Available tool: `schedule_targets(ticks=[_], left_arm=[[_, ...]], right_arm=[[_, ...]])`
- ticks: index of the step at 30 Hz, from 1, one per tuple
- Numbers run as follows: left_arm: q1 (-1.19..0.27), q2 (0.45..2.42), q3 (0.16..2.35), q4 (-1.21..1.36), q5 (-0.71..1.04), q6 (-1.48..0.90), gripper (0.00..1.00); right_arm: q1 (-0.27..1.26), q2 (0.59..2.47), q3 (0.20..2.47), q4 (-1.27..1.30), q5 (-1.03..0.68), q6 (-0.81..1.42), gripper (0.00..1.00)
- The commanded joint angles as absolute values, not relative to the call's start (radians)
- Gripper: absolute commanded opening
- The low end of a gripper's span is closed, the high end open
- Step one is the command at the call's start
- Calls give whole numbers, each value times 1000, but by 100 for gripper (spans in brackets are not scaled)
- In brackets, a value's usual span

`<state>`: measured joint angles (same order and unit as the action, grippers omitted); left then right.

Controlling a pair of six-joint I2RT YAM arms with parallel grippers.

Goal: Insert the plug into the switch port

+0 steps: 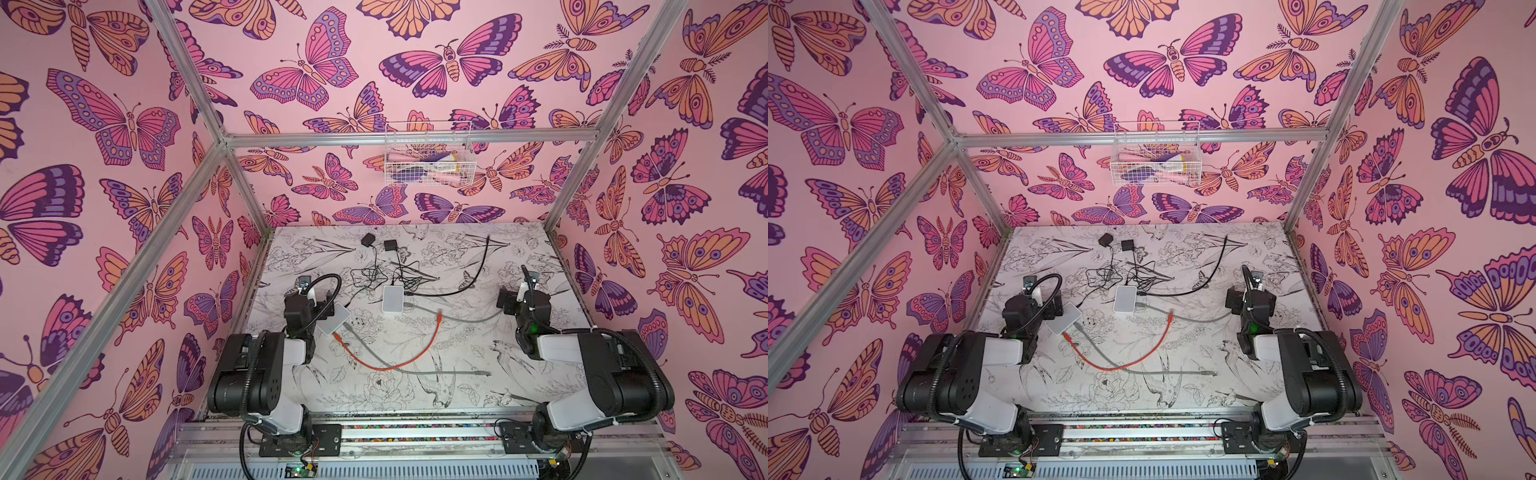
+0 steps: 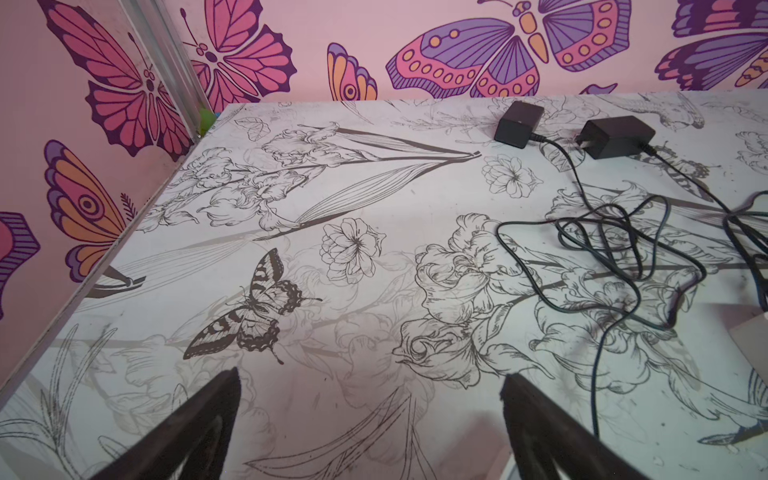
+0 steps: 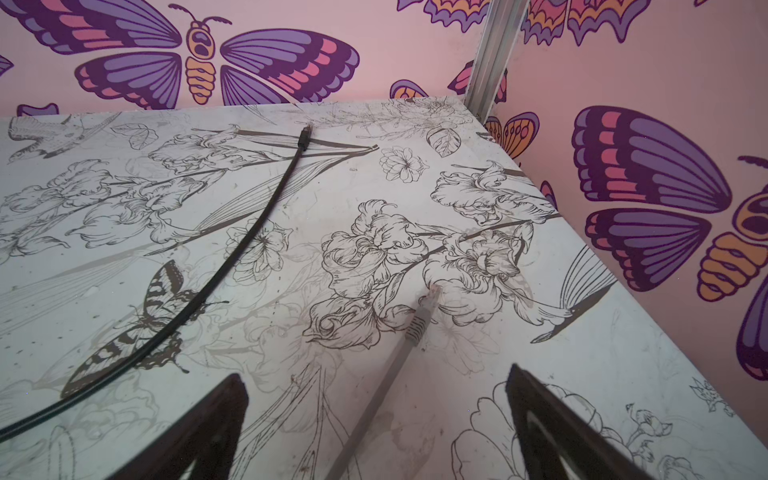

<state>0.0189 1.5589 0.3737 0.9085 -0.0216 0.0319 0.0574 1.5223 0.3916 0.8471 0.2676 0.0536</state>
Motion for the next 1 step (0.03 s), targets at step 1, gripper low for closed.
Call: schedule_targets(ticks=[1], left_arm=[[15, 1550, 371, 908, -7, 18, 99]], right_arm=[[55, 1510, 390, 838, 259, 72, 99]])
